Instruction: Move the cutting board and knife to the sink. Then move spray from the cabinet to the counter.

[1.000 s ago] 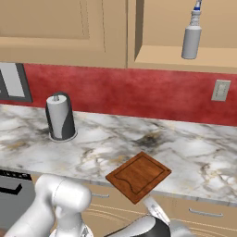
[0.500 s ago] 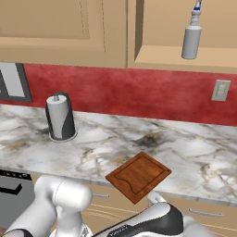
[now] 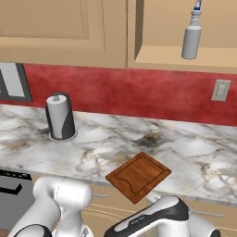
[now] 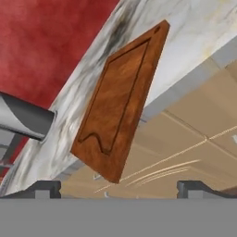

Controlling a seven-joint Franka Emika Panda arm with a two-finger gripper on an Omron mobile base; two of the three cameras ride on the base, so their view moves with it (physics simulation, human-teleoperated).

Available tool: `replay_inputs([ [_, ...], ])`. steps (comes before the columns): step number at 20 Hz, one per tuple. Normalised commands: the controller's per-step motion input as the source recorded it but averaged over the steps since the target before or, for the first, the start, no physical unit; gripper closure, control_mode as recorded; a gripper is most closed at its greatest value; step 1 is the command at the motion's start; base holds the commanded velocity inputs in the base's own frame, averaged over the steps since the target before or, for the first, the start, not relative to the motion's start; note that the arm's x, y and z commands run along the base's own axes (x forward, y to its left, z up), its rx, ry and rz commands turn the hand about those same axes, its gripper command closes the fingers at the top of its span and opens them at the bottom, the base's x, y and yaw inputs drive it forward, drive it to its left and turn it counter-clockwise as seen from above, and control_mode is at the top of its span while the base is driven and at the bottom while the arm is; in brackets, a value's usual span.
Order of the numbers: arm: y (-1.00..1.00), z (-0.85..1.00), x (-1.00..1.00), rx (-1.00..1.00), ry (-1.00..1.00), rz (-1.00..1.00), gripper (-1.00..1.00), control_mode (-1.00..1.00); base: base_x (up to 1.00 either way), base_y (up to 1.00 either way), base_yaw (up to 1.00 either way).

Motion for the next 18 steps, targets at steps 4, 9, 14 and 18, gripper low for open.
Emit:
replay_inputs([
  [4, 0.10, -0.51, 0.54, 0.00, 0.00, 0.14, -1.00, -1.00, 0.00, 0.00, 0.00],
  [9, 0.16, -0.48, 0.55, 0.00, 0.00, 0.13, -1.00, -1.00, 0.00, 0.00, 0.00],
  [14, 0.15, -0.36, 0.20, 0.02, 0.02, 0.19, -1.00, -1.00, 0.00, 0.00, 0.00],
  [18, 0.01, -0.19, 0.05, 0.13, 0.01, 0.20, -1.00, -1.00, 0.00, 0.00, 0.00],
])
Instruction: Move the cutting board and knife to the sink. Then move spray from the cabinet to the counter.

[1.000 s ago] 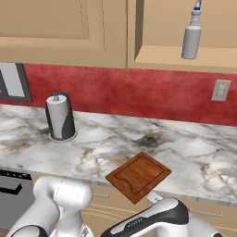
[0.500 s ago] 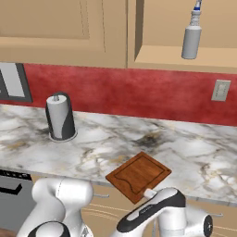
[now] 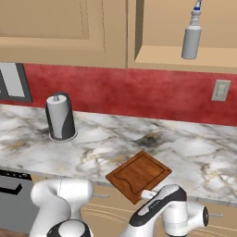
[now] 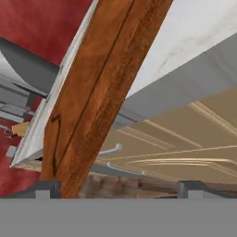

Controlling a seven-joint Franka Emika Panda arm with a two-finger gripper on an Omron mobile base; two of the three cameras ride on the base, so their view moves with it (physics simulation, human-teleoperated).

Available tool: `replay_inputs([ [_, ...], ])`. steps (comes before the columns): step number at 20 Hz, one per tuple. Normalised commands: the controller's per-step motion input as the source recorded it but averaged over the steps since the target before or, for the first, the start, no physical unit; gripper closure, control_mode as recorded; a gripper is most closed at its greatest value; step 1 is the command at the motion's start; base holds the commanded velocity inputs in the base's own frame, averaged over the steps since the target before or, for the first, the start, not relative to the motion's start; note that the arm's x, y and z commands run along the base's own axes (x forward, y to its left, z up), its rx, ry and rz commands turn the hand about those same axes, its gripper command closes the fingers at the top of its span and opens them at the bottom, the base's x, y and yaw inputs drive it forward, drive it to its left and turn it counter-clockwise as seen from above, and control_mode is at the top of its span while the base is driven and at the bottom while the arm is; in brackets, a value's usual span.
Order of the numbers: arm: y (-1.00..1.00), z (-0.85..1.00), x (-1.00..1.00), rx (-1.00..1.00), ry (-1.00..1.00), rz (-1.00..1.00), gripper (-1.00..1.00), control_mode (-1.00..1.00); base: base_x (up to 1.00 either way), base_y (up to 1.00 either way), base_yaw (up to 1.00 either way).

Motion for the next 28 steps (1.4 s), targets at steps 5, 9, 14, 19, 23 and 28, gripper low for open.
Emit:
replay_inputs([
  [5, -0.23, 0.05, -0.08, 0.17, 0.00, 0.08, -1.00, -1.00, 0.00, 0.00, 0.00],
  [9, -0.02, 0.02, 0.03, 0.12, 0.00, 0.01, -1.00, -1.00, 0.00, 0.00, 0.00],
  [14, 0.23, 0.00, 0.25, 0.02, 0.00, 0.00, -1.00, -1.00, 0.00, 0.00, 0.00],
  [19, 0.33, 0.00, 0.20, 0.00, 0.00, 0.00, -1.00, -1.00, 0.00, 0.00, 0.00],
  [23, 0.24, 0.00, 0.00, 0.00, 0.00, 0.00, -1.00, -1.00, 0.00, 0.00, 0.00],
  [28, 0.29, 0.00, 0.00, 0.00, 0.00, 0.00, -1.00, -1.00, 0.00, 0.00, 0.00],
])
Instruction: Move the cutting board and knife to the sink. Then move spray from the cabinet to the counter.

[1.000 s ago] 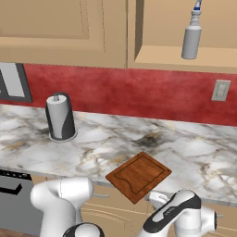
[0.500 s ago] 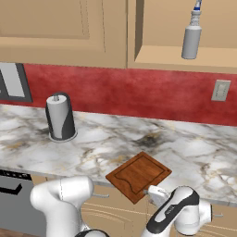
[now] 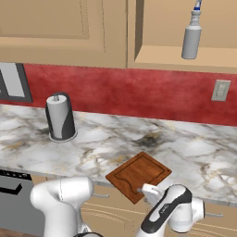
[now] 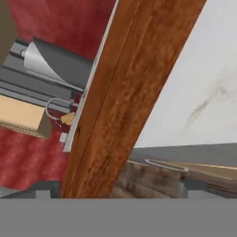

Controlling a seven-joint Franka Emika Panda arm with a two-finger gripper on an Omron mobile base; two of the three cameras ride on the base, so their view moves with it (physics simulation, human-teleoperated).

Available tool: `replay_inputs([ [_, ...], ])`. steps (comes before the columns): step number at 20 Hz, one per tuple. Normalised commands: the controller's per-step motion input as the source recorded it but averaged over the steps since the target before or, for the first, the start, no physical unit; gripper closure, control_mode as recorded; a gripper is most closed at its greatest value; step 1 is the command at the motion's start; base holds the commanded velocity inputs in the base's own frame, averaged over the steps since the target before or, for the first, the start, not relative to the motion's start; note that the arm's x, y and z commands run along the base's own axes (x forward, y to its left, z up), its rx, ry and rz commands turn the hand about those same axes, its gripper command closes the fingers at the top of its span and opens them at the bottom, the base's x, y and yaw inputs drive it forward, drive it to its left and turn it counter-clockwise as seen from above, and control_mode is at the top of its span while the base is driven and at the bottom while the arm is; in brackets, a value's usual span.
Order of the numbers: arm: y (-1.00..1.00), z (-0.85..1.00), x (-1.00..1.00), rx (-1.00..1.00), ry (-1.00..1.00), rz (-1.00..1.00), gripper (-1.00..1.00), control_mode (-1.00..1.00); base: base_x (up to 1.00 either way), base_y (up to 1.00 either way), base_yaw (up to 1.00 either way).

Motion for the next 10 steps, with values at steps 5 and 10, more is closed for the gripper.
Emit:
replay_inputs([
  [5, 0.35, 0.00, 0.00, 0.00, 0.00, 0.00, -1.00, -1.00, 0.00, 0.00, 0.00],
  [10, 0.04, 0.00, 0.00, 0.00, 0.00, 0.00, 1.00, -1.00, 0.00, 0.00, 0.00],
])
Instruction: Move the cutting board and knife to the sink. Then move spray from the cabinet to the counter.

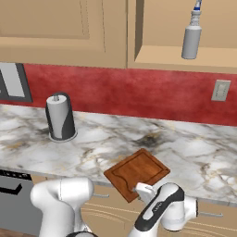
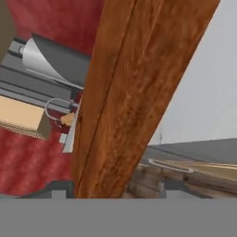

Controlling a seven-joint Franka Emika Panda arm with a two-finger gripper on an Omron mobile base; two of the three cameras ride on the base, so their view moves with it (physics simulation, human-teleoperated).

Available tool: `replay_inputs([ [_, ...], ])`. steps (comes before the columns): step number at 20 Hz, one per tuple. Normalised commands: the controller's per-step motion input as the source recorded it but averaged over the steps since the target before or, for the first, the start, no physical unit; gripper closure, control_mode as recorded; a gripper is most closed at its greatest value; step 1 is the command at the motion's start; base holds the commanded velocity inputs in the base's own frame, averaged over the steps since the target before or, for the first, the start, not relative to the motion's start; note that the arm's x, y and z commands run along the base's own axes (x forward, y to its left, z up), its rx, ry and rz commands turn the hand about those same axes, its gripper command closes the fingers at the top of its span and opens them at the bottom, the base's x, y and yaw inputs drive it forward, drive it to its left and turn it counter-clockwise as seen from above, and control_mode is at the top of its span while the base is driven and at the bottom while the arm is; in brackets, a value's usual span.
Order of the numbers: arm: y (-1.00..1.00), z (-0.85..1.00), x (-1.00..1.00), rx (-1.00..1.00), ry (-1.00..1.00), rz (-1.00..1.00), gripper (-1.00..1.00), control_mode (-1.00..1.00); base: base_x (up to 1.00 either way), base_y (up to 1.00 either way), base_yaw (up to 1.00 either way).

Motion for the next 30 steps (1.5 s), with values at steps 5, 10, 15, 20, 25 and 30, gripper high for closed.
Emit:
replay_inputs([
  [5, 0.00, 0.72, -0.34, 0.00, -0.24, 0.00, 1.00, -1.00, 0.00, 0.00, 0.00],
  [10, 0.00, 1.00, -0.25, 0.00, -0.17, -0.04, 1.00, -1.00, 0.00, 0.00, 0.00],
  [15, 0.00, 1.00, -0.25, 0.00, -0.13, -0.09, 1.00, -1.00, 0.00, 0.00, 0.00],
  [20, 0.23, 0.97, -0.19, 0.00, -0.01, -0.13, 1.00, -1.00, 0.00, 0.00, 0.00],
  [25, 0.23, 0.98, -0.23, 0.00, -0.06, -0.14, 1.00, -1.00, 0.00, 0.00, 0.00],
  [30, 0.10, 0.52, -0.15, 0.00, -0.10, -0.08, 1.00, -1.00, 0.00, 0.00, 0.00],
])
